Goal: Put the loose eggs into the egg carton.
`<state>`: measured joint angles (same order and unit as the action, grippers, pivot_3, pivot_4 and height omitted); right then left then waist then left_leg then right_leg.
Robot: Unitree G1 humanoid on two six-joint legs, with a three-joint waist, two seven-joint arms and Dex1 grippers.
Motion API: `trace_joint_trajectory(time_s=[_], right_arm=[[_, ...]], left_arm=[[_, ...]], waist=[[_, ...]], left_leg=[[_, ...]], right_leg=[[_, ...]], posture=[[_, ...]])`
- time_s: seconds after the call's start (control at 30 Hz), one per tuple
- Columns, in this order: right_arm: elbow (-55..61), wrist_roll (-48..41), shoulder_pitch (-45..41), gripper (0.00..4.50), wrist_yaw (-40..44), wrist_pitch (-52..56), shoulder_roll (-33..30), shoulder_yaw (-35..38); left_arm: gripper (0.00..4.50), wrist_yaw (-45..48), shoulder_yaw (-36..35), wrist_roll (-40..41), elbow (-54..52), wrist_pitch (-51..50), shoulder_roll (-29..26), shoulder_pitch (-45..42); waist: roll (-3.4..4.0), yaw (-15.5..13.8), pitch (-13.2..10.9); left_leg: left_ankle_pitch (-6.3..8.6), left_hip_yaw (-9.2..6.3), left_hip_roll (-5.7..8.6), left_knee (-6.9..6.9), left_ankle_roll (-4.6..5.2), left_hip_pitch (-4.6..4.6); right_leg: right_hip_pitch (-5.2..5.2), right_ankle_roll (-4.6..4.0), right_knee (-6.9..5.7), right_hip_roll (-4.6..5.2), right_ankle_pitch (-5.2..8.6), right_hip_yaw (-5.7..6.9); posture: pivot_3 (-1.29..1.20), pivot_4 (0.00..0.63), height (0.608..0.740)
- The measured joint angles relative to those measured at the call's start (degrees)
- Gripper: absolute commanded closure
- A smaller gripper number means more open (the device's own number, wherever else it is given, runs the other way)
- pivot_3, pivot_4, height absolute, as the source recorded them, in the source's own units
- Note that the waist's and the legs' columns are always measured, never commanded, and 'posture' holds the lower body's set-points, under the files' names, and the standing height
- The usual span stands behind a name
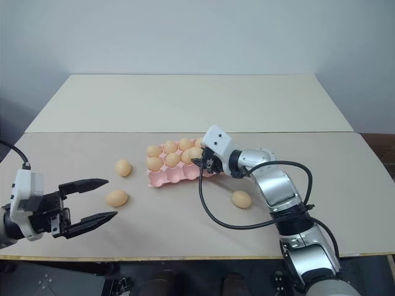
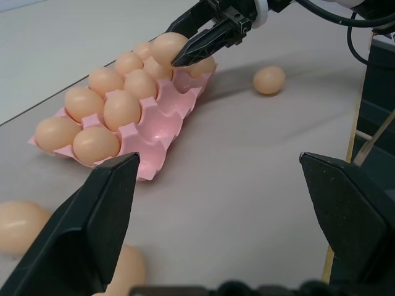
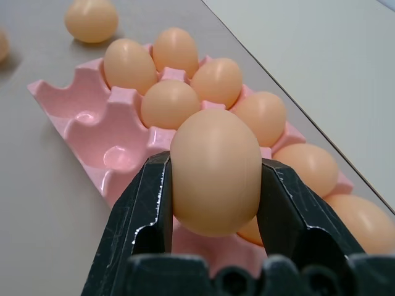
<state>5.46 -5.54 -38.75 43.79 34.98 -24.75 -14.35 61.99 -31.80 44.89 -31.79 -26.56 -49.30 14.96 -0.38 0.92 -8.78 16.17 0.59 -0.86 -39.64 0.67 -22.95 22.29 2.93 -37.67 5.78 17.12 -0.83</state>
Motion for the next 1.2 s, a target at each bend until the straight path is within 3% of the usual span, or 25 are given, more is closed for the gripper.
trace_joint_trajectory(time_s=[0.2,0.57,0.8,0.97,1.2], right_arm=[[0.0,-0.1,0.6,0.07,0.0,-0.6,-0.8,0.0],[2.9,-0.4,2.2,0.03,0.1,-0.5,-3.3,0.8],[18.3,-8.6,14.9,0.03,10.9,5.8,-23.3,10.8],[23.3,-13.8,25.9,0.03,19.0,6.8,-35.3,21.0],[24.2,-16.4,34.2,0.03,24.3,6.1,-40.5,32.2]], left_arm=[[0.00,-0.1,0.0,0.1,-0.1,0.0,0.0,0.5],[0.00,-0.5,0.0,0.1,-0.1,0.0,0.0,0.5],[0.00,0.0,0.5,-0.4,-0.2,0.1,-0.5,0.4],[0.00,0.6,0.5,-0.4,-0.2,0.1,-0.8,0.5],[0.00,2.3,0.3,-0.6,0.6,0.1,-1.9,0.5]], waist=[[0.00,0.2,0.0],[0.00,0.1,0.0],[-0.03,-0.9,0.0],[-0.03,-0.5,0.0],[-0.05,-0.2,0.0]], left_leg=[[-0.02,0.01,-0.06,-0.01,0.00,0.09],[-0.03,0.02,-0.05,-0.02,0.01,0.08],[-0.02,-0.04,-0.05,-0.04,0.04,0.04],[-0.04,-0.01,-0.08,-0.03,0.07,0.13],[-0.05,0.02,-0.09,-0.04,0.07,0.17]], right_leg=[[-0.02,-0.01,-0.10,-0.14,0.00,-0.02],[-0.02,-0.01,-0.10,-0.14,0.00,-0.02],[-0.13,-0.01,0.03,-0.10,0.01,0.03],[-0.21,-0.03,0.01,-0.18,0.00,-0.02],[-0.24,-0.05,0.02,-0.27,-0.02,-0.05]], posture=[[0.00,0.150,0.740],[0.00,0.150,0.740],[0.00,0.150,0.740],[0.00,0.150,0.740],[0.00,0.150,0.740]])
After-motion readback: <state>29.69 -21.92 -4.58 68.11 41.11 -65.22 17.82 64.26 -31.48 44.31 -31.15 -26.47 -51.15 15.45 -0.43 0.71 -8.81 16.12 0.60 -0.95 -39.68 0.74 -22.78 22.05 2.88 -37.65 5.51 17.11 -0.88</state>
